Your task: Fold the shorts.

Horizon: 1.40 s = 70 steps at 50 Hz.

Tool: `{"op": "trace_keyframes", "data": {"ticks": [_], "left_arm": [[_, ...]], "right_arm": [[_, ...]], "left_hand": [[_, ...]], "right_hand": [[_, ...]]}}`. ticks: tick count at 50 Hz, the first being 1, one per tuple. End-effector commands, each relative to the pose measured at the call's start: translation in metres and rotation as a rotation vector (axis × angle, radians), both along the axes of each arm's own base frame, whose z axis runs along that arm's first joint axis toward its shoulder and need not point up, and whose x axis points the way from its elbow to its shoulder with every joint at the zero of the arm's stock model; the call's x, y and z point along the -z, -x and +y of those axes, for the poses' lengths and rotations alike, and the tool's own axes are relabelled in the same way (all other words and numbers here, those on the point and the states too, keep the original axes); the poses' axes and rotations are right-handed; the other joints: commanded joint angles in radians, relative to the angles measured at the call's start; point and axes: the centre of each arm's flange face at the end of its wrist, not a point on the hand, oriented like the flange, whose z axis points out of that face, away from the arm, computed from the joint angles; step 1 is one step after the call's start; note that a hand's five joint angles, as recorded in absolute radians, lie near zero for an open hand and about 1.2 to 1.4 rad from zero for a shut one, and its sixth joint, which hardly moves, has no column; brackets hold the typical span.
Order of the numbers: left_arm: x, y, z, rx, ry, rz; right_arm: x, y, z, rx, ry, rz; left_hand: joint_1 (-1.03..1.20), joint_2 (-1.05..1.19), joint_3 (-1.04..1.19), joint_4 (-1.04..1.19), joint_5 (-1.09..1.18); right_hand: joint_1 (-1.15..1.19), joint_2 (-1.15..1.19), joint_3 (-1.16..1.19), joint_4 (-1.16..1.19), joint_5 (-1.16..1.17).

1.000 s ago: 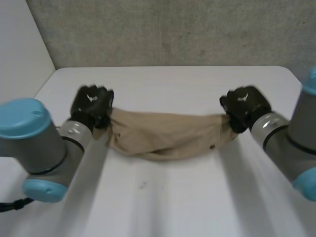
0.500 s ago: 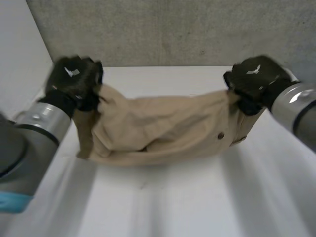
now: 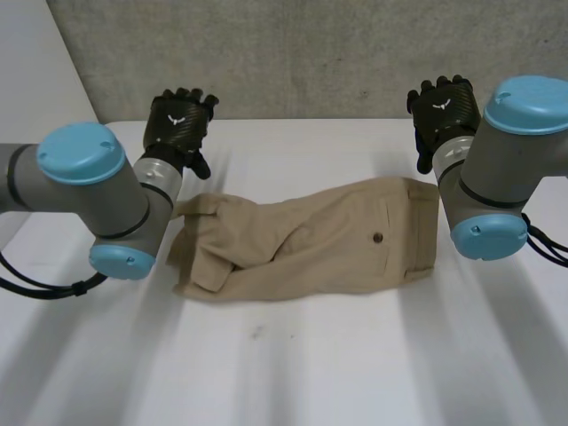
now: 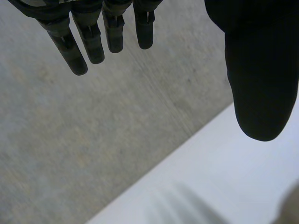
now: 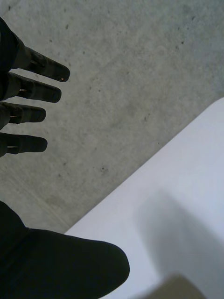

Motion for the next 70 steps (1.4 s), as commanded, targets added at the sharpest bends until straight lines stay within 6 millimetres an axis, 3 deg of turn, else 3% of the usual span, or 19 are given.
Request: {"op": "trace_keyframes", "data": {"ticks": [1, 6, 11, 13, 15, 19, 22, 28, 31, 34, 42, 46, 52, 55, 58, 61, 65, 70], "left_arm": [[-0.019, -0.013, 0.035, 0.003, 0.018, 0.001], [-0.019, -0.024, 0.069, 0.014, -0.027, -0.021], [-0.012, -0.041, 0.107, 0.018, -0.078, -0.046], [-0.006, -0.047, 0.123, 0.022, -0.11, -0.061], [-0.002, -0.053, 0.14, 0.029, -0.14, -0.073], [0.003, -0.059, 0.151, 0.031, -0.171, -0.086], [0.001, -0.061, 0.146, 0.018, -0.165, -0.082], [-0.013, -0.063, 0.107, -0.033, -0.116, -0.055], [-0.015, -0.054, 0.082, -0.027, -0.101, -0.044], [-0.014, -0.046, 0.066, -0.011, -0.104, -0.045], [0.024, -0.023, 0.029, 0.078, -0.302, -0.115], [0.044, -0.017, 0.02, 0.12, -0.388, -0.139], [0.063, -0.018, 0.026, 0.131, -0.461, -0.171], [0.067, -0.026, 0.041, 0.126, -0.534, -0.201], [0.063, -0.031, 0.054, 0.129, -0.576, -0.231], [0.062, -0.034, 0.063, 0.129, -0.604, -0.253], [0.058, -0.051, 0.082, 0.119, -0.641, -0.318], [0.053, -0.054, 0.088, 0.113, -0.628, -0.325]], "right_arm": [[-0.014, 0.013, 0.021, 0.002, -0.02, 0.011], [-0.017, 0.025, 0.054, -0.018, -0.108, 0.047], [-0.013, 0.036, 0.096, -0.105, -0.222, 0.078], [-0.012, 0.038, 0.1, -0.116, -0.236, 0.079], [-0.011, 0.053, 0.112, -0.135, -0.266, 0.076], [-0.018, 0.065, 0.117, -0.158, -0.257, 0.06], [-0.02, 0.068, 0.114, -0.178, -0.251, 0.049], [-0.045, 0.065, 0.102, -0.189, -0.175, 0.006], [-0.05, 0.06, 0.079, -0.194, -0.181, -0.083], [-0.039, 0.053, 0.057, -0.195, -0.241, -0.144], [0.004, 0.035, 0.023, -0.226, -0.443, -0.169], [0.026, 0.022, 0.02, -0.247, -0.526, -0.162], [0.047, 0.017, 0.03, -0.246, -0.64, -0.135], [0.063, 0.016, 0.051, -0.26, -0.761, -0.101], [0.066, 0.019, 0.065, -0.264, -0.808, -0.084], [0.055, 0.03, 0.084, -0.273, -0.802, -0.027], [0.059, 0.037, 0.101, -0.291, -0.813, 0.052], [0.064, 0.04, 0.107, -0.293, -0.805, 0.069]], "left_hand": [[-0.008, -0.004, -0.008, -0.002, 0.003], [0.021, 0.025, 0.021, 0.027, 0.032], [0.147, 0.151, 0.148, 0.154, 0.158], [0.179, 0.183, 0.18, 0.186, 0.19], [0.188, 0.192, 0.189, 0.195, 0.199], [0.186, 0.189, 0.186, 0.192, 0.196], [0.183, 0.187, 0.183, 0.189, 0.193], [0.197, 0.201, 0.198, 0.204, 0.208], [0.2, 0.204, 0.201, 0.207, 0.211], [0.197, 0.201, 0.198, 0.204, 0.208], [0.186, 0.189, 0.186, 0.192, 0.196], [0.186, 0.189, 0.186, 0.192, 0.196], [0.2, 0.204, 0.201, 0.207, 0.211], [0.262, 0.265, 0.262, 0.268, 0.272], [0.364, 0.368, 0.365, 0.371, 0.375], [0.432, 0.436, 0.433, 0.439, 0.443], [0.544, 0.547, 0.544, 0.55, 0.554], [0.714, 0.718, 0.714, 0.72, 0.725]], "right_hand": [[-0.027, -0.039, -0.037, -0.055, -0.067], [-0.027, -0.039, -0.037, -0.055, -0.067], [0.168, 0.156, 0.158, 0.14, 0.127], [0.2, 0.188, 0.19, 0.172, 0.16], [0.253, 0.241, 0.243, 0.225, 0.213], [0.254, 0.241, 0.243, 0.225, 0.213], [0.256, 0.244, 0.246, 0.228, 0.216], [0.268, 0.256, 0.258, 0.24, 0.228], [0.268, 0.256, 0.258, 0.24, 0.228], [0.268, 0.256, 0.258, 0.24, 0.228], [0.254, 0.241, 0.243, 0.225, 0.213], [0.239, 0.227, 0.229, 0.211, 0.198], [0.224, 0.212, 0.214, 0.196, 0.184], [0.157, 0.145, 0.147, 0.129, 0.116], [0.072, 0.06, 0.062, 0.044, 0.031], [-0.027, -0.039, -0.037, -0.055, -0.067], [-0.025, -0.038, -0.036, -0.054, -0.066], [0.048, 0.036, 0.038, 0.02, 0.007]]}}
